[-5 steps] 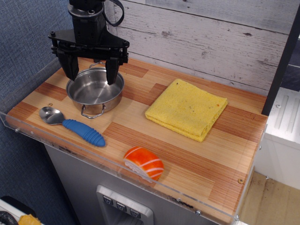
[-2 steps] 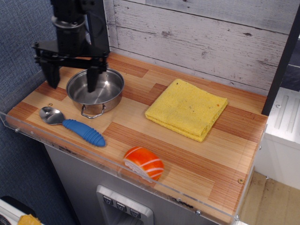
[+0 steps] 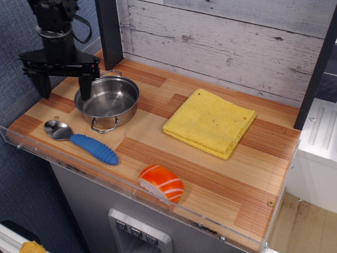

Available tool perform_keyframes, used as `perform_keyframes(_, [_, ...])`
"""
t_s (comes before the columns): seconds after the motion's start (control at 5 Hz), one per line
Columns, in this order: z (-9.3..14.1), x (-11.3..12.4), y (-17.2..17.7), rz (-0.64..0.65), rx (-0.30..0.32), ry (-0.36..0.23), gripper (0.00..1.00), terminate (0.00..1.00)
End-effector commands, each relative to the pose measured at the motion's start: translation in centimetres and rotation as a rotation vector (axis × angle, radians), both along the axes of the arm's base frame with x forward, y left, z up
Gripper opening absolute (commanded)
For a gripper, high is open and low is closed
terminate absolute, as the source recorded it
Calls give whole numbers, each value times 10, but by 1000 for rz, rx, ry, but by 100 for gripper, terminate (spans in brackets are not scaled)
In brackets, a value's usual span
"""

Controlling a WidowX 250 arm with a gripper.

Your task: Place the pot on top of the cloth

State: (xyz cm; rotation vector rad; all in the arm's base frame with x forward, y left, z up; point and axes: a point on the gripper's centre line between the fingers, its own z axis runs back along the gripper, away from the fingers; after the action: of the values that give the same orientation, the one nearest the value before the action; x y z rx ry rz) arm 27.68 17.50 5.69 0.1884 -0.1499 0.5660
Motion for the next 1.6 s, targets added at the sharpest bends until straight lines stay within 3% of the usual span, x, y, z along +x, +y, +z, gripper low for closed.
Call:
perform_keyframes(0.0, [2,22,4,20,16,-75,100,0])
perform_keyframes(0.4, [-23,23,9,32,6,-8,100,0])
perform_keyframes(0.6, [-25,24,8,57,-8,-49,0,0])
perform_keyframes(1.4, [-7,20,3,257,-70,-126,0,0])
